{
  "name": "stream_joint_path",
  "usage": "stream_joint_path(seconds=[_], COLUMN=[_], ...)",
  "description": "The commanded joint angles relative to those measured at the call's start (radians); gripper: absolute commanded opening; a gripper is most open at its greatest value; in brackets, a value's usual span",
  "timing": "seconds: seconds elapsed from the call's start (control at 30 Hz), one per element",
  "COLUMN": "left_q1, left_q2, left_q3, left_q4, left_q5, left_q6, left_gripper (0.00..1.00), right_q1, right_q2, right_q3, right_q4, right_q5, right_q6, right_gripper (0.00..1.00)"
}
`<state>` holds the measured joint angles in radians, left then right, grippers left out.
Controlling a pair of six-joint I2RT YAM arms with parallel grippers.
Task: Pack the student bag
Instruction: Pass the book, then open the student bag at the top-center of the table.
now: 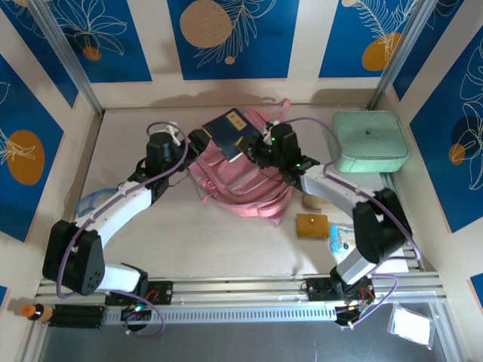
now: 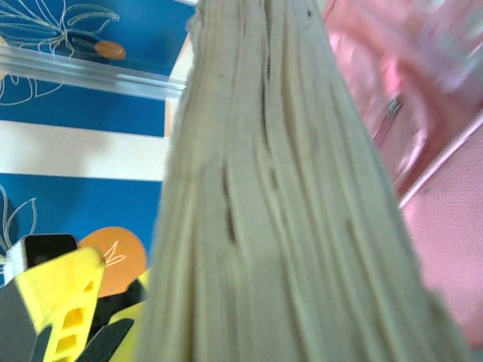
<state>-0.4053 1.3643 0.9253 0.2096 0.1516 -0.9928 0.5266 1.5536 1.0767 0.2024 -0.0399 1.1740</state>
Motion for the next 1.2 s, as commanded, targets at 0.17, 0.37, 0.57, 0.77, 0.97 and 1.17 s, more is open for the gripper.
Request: stream_joint_path(seconds=[0.17, 0.37, 0.57, 0.77, 0.97, 1.17], left_q1=[-0.172, -0.320, -0.448, -0.504, -0.512, -0.512], left_q2=[0.108, 0.267, 0.430, 0.576, 0.664, 0.734], left_q3=[0.155, 0.328, 0.506, 0.662, 0.739, 0.816], left_q4=[-0.287, -0.473, -0.641, -0.787, -0.824, -0.881], left_q5=[0.001, -0.136, -0.279, -0.457, -0.456, -0.511], left_q6=[0.479, 0.709, 0.894, 0.972, 0.981, 0.994], left_gripper=[1.00, 1.00, 0.97, 0.86, 0.69, 0.55], right_q1=[-0.134, -0.256, -0.310, -0.358, -0.393, -0.401], right_q2=[-0.230, -0.334, -0.385, -0.420, -0.453, -0.462], right_q3=[-0.038, -0.105, -0.145, -0.173, -0.190, -0.215], right_q4=[-0.303, -0.382, -0.426, -0.441, -0.449, -0.436], right_q5=[0.146, 0.153, 0.166, 0.161, 0.162, 0.148], right_q6=[-0.300, -0.283, -0.256, -0.241, -0.237, -0.199], right_gripper=[0.00, 0.00, 0.00, 0.00, 0.00, 0.00])
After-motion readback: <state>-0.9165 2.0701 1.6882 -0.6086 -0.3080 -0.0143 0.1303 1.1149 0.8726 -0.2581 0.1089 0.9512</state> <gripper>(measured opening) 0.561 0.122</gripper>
